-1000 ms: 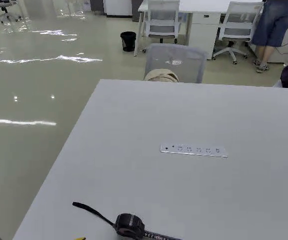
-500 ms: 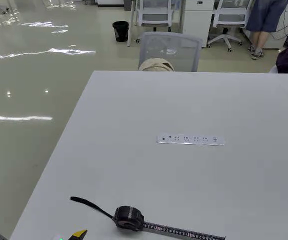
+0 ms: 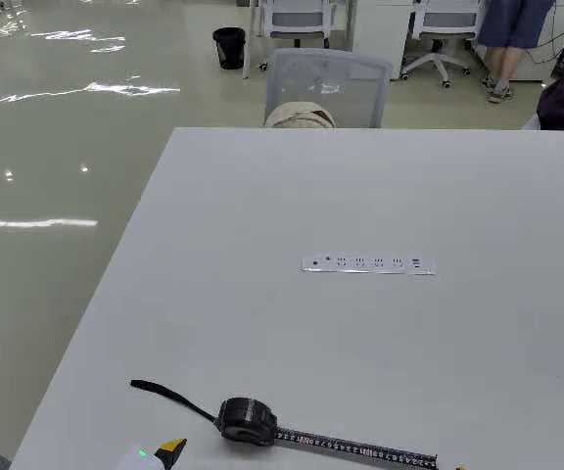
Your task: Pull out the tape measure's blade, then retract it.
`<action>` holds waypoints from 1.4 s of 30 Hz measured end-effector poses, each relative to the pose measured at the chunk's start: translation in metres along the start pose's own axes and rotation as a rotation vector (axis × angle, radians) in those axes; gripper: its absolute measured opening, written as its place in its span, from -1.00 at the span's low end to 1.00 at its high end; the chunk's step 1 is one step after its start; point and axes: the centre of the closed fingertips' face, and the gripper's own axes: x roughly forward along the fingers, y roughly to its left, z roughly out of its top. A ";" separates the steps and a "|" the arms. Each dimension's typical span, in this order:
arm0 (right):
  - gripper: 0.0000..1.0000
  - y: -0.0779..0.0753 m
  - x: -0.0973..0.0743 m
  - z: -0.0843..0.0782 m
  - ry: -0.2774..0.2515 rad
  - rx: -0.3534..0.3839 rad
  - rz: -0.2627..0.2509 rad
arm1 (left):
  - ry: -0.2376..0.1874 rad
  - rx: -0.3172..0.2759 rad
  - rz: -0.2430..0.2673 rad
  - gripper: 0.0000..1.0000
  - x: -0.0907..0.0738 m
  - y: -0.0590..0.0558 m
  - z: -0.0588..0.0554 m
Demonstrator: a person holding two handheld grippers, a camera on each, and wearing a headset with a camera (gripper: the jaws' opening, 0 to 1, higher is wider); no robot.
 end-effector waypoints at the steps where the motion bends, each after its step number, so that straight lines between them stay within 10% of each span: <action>1: 0.16 -0.001 0.000 0.000 -0.001 0.000 0.000 | 0.002 -0.002 0.001 0.62 0.001 0.000 0.000; 42: 0.15 -0.010 0.007 -0.010 0.024 0.023 -0.008 | 0.020 -0.045 0.099 0.69 0.047 0.012 -0.007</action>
